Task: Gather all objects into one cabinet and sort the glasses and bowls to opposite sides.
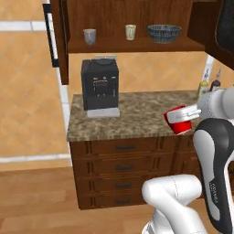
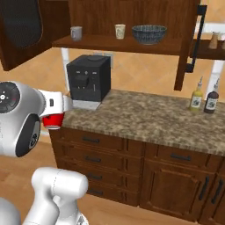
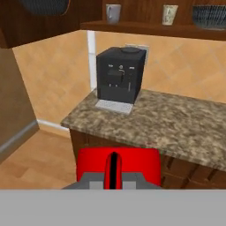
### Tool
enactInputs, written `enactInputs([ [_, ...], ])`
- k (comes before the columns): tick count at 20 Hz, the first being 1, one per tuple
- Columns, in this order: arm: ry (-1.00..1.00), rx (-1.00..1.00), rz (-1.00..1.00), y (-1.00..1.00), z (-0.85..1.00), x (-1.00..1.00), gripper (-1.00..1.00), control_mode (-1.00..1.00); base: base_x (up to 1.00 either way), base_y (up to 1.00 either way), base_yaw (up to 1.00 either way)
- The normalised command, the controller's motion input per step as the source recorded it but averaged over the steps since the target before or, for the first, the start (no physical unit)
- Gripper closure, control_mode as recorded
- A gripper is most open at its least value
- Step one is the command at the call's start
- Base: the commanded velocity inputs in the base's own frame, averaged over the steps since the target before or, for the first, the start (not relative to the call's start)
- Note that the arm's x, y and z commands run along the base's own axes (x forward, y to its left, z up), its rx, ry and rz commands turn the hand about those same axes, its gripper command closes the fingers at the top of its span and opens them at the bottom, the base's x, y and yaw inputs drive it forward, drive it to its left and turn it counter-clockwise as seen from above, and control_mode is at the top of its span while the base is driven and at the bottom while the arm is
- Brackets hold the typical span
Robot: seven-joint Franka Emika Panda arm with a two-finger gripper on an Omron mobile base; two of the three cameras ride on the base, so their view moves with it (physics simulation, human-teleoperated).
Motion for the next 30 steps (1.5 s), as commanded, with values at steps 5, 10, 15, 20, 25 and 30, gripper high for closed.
enactInputs([
  [5,0.00,0.00,0.00,0.00,0.00,0.00,1.00,1.00,0.84,0.29,-0.06],
  [10,0.00,0.00,0.00,0.00,0.00,0.00,1.00,1.00,0.74,0.32,-0.07],
  [15,0.00,0.00,0.00,0.00,0.00,0.00,1.00,1.00,0.68,0.27,-0.06],
  [20,0.00,0.00,0.00,0.00,0.00,0.00,1.00,1.00,0.28,0.15,-0.02],
  [25,0.00,0.00,0.00,0.00,0.00,0.00,1.00,1.00,-0.02,0.00,0.00],
  [30,-0.15,0.00,0.02,0.01,0.03,-0.01,1.00,-1.00,-0.02,0.00,0.00],
])
